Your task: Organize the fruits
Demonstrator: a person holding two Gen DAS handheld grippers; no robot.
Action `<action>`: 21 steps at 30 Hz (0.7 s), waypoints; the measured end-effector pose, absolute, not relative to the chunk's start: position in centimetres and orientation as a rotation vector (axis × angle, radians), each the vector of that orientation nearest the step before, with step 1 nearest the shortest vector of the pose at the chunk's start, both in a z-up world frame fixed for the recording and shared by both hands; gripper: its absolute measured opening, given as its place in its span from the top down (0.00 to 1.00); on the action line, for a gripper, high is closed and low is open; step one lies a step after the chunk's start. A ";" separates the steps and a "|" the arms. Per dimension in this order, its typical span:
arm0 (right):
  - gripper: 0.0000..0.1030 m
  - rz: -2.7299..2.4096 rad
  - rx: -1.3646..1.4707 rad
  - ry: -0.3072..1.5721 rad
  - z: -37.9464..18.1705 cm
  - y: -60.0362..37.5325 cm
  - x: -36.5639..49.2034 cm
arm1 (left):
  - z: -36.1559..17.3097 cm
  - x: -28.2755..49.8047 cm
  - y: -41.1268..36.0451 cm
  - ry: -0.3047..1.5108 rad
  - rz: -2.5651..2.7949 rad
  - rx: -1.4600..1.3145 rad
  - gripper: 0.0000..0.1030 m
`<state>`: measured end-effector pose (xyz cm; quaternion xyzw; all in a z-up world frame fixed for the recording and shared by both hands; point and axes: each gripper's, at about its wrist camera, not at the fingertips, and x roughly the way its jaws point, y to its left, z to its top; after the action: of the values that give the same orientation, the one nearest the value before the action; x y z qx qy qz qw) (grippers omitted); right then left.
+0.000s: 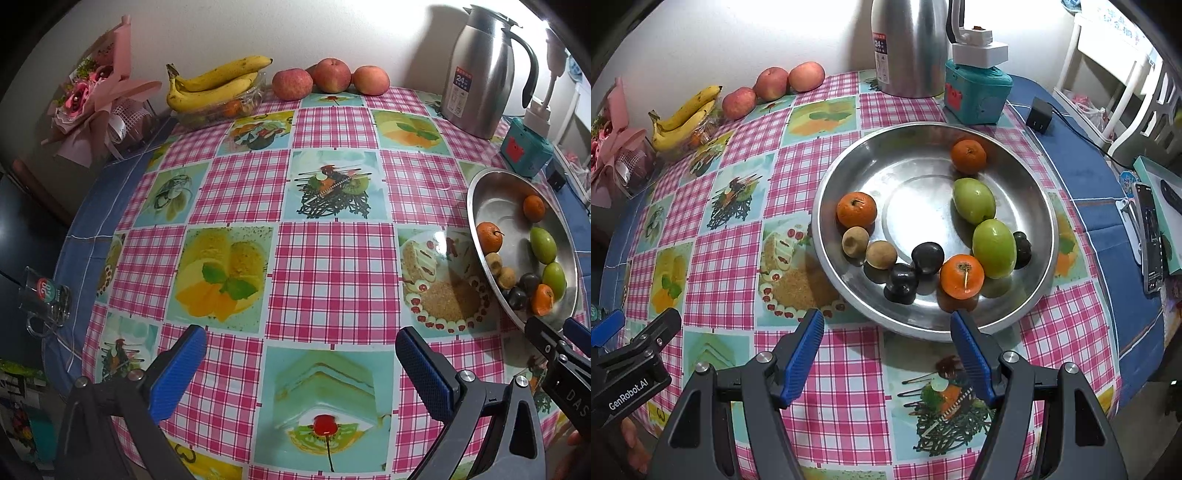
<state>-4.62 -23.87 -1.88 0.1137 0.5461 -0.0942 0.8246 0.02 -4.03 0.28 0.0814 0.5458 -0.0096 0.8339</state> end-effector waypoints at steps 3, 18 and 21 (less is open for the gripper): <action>0.30 -0.203 0.243 1.162 -1.9 -24.0 -4.6 | 0.3 0.0 -4.0 1.157 -0.020 0.172 0.00; 0.30 -0.210 0.249 1.163 -1.9 -24.1 -4.7 | 0.2 0.0 -4.2 1.159 -0.020 0.169 0.00; 0.30 -0.209 0.248 1.163 -1.9 -24.1 -4.7 | 0.2 0.0 -4.3 1.160 -0.021 0.170 0.00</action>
<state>-4.69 -24.09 -1.89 0.1166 0.5468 -0.0984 0.8233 -0.04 -4.28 0.17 0.0802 0.5472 -0.0101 0.8331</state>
